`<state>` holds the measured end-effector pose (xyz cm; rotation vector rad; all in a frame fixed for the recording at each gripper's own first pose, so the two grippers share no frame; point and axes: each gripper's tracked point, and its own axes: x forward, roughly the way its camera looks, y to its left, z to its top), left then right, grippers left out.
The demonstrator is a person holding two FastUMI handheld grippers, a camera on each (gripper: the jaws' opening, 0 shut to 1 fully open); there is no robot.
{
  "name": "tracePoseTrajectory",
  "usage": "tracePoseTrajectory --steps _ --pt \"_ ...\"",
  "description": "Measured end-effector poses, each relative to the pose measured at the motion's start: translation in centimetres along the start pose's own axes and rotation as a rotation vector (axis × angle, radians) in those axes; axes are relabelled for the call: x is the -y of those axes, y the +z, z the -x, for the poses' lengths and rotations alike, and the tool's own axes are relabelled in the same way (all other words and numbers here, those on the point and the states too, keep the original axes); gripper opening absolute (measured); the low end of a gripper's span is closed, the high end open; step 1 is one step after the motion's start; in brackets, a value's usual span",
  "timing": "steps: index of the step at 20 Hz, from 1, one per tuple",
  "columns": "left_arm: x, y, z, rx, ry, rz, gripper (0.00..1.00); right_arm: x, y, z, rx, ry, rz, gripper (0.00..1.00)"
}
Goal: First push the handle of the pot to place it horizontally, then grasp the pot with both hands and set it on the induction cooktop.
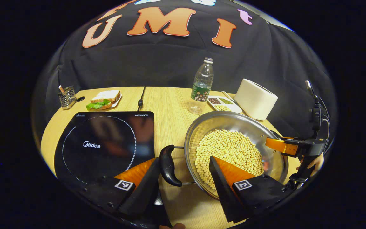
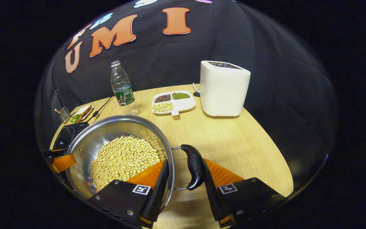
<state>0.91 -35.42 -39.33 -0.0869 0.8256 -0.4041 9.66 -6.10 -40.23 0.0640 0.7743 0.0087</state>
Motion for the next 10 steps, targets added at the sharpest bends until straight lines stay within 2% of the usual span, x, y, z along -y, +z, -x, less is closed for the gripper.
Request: tracePoseTrajectory --steps 1,2,5,7,8,9,10 --pt "0.1 0.1 -0.1 -0.002 0.0 0.005 0.99 0.2 0.0 0.2 0.001 0.006 -0.009 0.61" --pt "0.3 0.0 -0.4 -0.011 -0.005 0.006 0.98 0.3 0.0 0.4 0.006 0.004 -0.016 0.54" --pt "0.6 -0.6 -1.5 -0.039 0.005 -0.006 0.94 1.0 -0.1 0.4 0.009 -0.008 -0.017 0.54" --pt "-0.1 -0.9 -1.8 -0.059 0.043 -0.013 0.86 1.4 -0.1 0.6 0.012 -0.012 -0.027 0.54" --pt "0.0 -0.7 -1.7 -0.058 0.036 0.003 0.76 1.3 -0.2 0.5 0.012 -0.014 -0.028 0.54" --pt "0.2 -0.6 -1.9 -0.058 0.034 0.012 0.7 1.4 -0.1 0.5 0.013 -0.017 -0.029 0.54" --pt "0.2 -0.7 -1.7 -0.06 0.036 0.011 0.7 1.4 -0.1 0.6 0.011 -0.021 -0.034 0.54"
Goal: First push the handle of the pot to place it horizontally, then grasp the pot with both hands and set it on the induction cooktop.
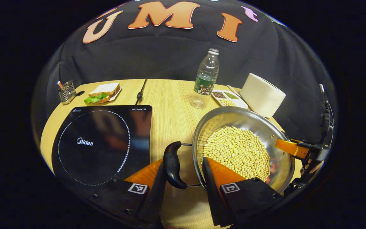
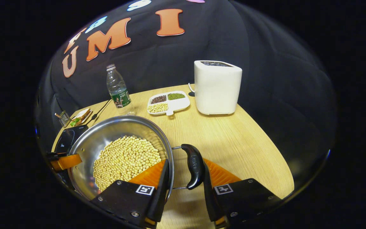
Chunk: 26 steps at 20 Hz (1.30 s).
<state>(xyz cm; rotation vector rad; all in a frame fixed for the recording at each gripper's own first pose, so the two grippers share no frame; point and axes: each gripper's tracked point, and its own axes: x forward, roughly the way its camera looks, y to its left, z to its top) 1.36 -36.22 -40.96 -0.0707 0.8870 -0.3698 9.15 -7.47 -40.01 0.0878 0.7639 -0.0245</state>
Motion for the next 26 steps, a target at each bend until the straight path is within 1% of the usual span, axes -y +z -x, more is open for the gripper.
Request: tracePoseTrajectory --steps 1,3,5,6,7,8,9,11,12,13,15,17,18,19,21,22,23,26 --pt "0.0 0.2 -0.2 0.002 0.006 -0.004 0.64 -0.1 -0.1 0.0 -0.003 -0.003 -0.01 0.54" --pt "0.0 0.1 -0.2 -0.008 0.018 -0.025 0.62 -0.2 -0.1 0.2 -0.012 -0.008 -0.026 0.53" --pt "-0.1 0.2 0.0 -0.019 0.026 -0.02 0.57 -0.3 -0.4 0.5 -0.023 -0.003 -0.042 0.51" --pt "-0.2 0.2 0.1 -0.027 0.03 -0.018 0.6 -0.4 -0.5 0.7 -0.026 0.0 -0.045 0.51" --pt "-0.3 0.3 0.2 -0.024 0.03 -0.02 0.6 -0.6 -0.4 0.9 -0.028 0.001 -0.047 0.51" --pt "-0.4 0.6 0.4 -0.02 0.031 -0.022 0.55 -0.9 -0.1 1.2 -0.019 0.004 -0.054 0.51" --pt "-0.5 0.9 0.8 -0.015 0.033 -0.023 0.6 -1.2 0.3 1.5 -0.013 0.007 -0.061 0.51" --pt "-1.0 1.9 1.9 0.005 0.032 -0.018 0.6 -1.8 1.1 2.2 0.003 0.013 -0.07 0.51" --pt "-1.2 2.5 2.6 0.015 0.032 -0.015 0.57 -2.1 1.8 2.9 0.013 0.017 -0.071 0.5" --pt "-1.4 3.1 3.3 0.024 0.033 -0.011 0.6 -2.5 2.5 3.5 0.027 0.019 -0.071 0.5" --pt "-2.0 4.6 4.5 0.051 0.031 -0.012 0.54 -3.8 3.8 4.3 0.045 0.025 -0.071 0.5" --pt "-2.9 5.9 5.7 0.075 0.03 -0.008 0.57 -5.1 4.6 5.4 0.059 0.033 -0.078 0.5" --pt "-3.6 6.6 6.3 0.086 0.03 -0.004 0.57 -5.8 5.2 6.0 0.065 0.037 -0.074 0.5" --pt "-4.2 7.1 6.9 0.094 0.031 0.001 0.54 -6.7 5.8 6.4 0.074 0.04 -0.068 0.5" --pt "-6.0 8.0 7.9 0.105 0.037 0.017 0.54 -8.8 6.9 7.1 0.089 0.049 -0.054 0.5" --pt "-7.1 8.4 8.4 0.111 0.04 0.023 0.57 -9.8 7.3 7.3 0.092 0.055 -0.044 0.5" --pt "-8.2 8.6 8.8 0.115 0.045 0.031 0.54 -10.8 7.6 7.5 0.101 0.064 -0.039 0.5" --pt "-11.5 9.1 10.2 0.127 0.07 0.051 0.54 -14.6 7.9 7.9 0.097 0.09 -0.017 0.5"
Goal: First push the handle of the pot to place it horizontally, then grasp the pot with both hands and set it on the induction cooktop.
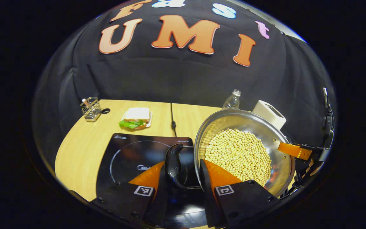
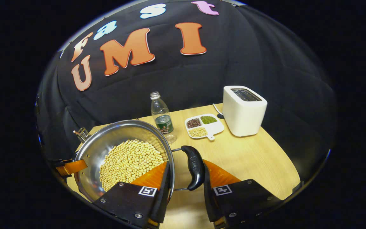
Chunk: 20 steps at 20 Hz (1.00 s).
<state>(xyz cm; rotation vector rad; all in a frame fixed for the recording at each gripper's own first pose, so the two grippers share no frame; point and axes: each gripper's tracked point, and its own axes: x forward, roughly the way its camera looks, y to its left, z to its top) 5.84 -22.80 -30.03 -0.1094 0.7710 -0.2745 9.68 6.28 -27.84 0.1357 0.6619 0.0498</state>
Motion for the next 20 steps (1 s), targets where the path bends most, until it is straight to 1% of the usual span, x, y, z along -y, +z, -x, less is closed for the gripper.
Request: tracePoseTrajectory --steps 1,2,6,7,8,9,10,11,13,14,15,16,17,19,20 --pt "-1.2 0.3 0.3 0.003 0.01 0.008 0.57 -1.2 0.1 0.0 -0.003 0.01 0.006 0.5" --pt "-2.4 0.6 0.6 0.009 0.019 0.017 0.57 -2.4 0.1 -0.2 -0.003 0.02 0.011 0.5" --pt "-6.9 0.8 1.8 0.018 0.057 0.056 0.53 -7.0 -0.1 -0.6 -0.006 0.054 0.038 0.5" --pt "-7.9 0.8 2.1 0.02 0.064 0.065 0.56 -8.0 -0.1 -0.7 -0.008 0.062 0.043 0.46" --pt "-8.9 0.8 2.3 0.023 0.072 0.073 0.59 -9.0 -0.2 -0.8 -0.011 0.07 0.05 0.5" --pt "-9.8 0.9 2.5 0.027 0.08 0.077 0.56 -9.9 -0.3 -0.8 -0.014 0.077 0.053 0.5" --pt "-10.8 0.9 2.8 0.029 0.088 0.081 0.59 -10.8 -0.5 -1.0 -0.019 0.083 0.058 0.5" --pt "-11.5 0.8 2.9 0.029 0.095 0.087 0.53 -11.6 -0.6 -1.1 -0.022 0.089 0.064 0.5" --pt "-13.3 0.4 3.2 0.02 0.109 0.097 0.59 -13.3 -1.0 -1.4 -0.026 0.099 0.073 0.5" --pt "-14.1 0.3 3.3 0.017 0.117 0.1 0.53 -14.0 -1.3 -1.5 -0.032 0.105 0.076 0.46" --pt "-14.9 0.1 3.1 0.015 0.125 0.103 0.57 -14.8 -1.6 -1.6 -0.038 0.111 0.08 0.5" --pt "-15.7 -0.1 3.2 0.009 0.133 0.108 0.58 -15.4 -2.0 -1.8 -0.044 0.117 0.087 0.46" --pt "-16.4 -0.6 3.4 -0.001 0.14 0.112 0.59 -16.0 -2.4 -2.1 -0.051 0.124 0.094 0.5" --pt "-17.8 -1.5 3.6 -0.016 0.157 0.117 0.53 -17.3 -3.4 -2.7 -0.067 0.136 0.097 0.51" --pt "-18.6 -1.5 3.7 -0.021 0.165 0.119 0.56 -17.8 -3.9 -2.8 -0.078 0.142 0.098 0.5"
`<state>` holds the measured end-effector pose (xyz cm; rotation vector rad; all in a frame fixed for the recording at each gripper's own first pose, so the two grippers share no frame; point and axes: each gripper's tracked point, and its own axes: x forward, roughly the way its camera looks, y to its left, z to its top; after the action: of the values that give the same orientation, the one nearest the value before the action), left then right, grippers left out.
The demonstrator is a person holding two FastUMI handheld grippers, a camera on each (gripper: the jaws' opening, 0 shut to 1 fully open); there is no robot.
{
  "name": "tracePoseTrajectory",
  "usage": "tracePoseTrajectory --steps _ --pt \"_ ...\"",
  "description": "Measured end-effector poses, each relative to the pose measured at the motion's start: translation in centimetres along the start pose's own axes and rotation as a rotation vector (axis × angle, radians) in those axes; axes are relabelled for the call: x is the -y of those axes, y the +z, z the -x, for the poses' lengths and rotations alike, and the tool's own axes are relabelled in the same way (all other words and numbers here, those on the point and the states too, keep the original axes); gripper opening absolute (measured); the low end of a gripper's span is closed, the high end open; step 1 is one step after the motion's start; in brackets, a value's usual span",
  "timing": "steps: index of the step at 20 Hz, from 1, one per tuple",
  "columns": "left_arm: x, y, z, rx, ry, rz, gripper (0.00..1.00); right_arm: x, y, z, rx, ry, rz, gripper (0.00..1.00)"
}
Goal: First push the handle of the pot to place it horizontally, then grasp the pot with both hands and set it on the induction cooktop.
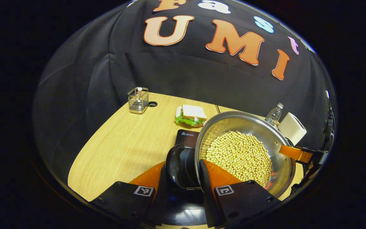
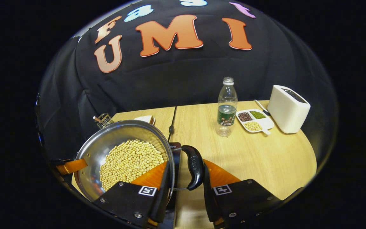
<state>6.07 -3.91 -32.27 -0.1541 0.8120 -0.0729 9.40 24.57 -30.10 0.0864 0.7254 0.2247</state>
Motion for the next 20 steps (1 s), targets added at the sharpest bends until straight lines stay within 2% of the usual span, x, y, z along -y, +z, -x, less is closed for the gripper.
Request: tracePoseTrajectory --steps 1,3,11,12,16,17,18,20 --pt "-0.5 -0.2 -0.3 -0.006 0.007 0.003 0.59 -0.4 -0.5 -0.2 -0.011 0.006 0.002 0.5" --pt "-1.2 -0.7 -0.4 -0.021 0.019 0.008 0.53 -1.1 -1.2 -0.7 -0.026 0.013 0.002 0.5" --pt "-1.6 -1.1 -0.9 -0.079 0.018 0.018 0.53 -1.0 -2.6 -1.7 -0.053 0.003 0.003 0.51" --pt "-1.6 -1.0 -0.8 -0.088 0.017 0.022 0.6 -1.0 -2.9 -1.7 -0.06 0.004 0.001 0.51" --pt "-1.5 -1.0 -0.8 -0.088 0.013 0.004 0.54 -0.9 -2.9 -1.6 -0.055 -0.001 0.0 0.53" --pt "-1.5 -1.2 -0.9 -0.089 0.013 0.004 0.62 -0.9 -3.0 -1.5 -0.057 0.0 0.002 0.54" --pt "-1.5 -1.1 -0.8 -0.089 0.016 0.004 0.63 -0.8 -2.9 -1.5 -0.057 0.002 0.002 0.57" --pt "-1.4 -0.9 -0.5 -0.077 0.023 -0.001 0.75 -1.0 -1.2 -0.5 0.002 0.015 -0.016 0.61"
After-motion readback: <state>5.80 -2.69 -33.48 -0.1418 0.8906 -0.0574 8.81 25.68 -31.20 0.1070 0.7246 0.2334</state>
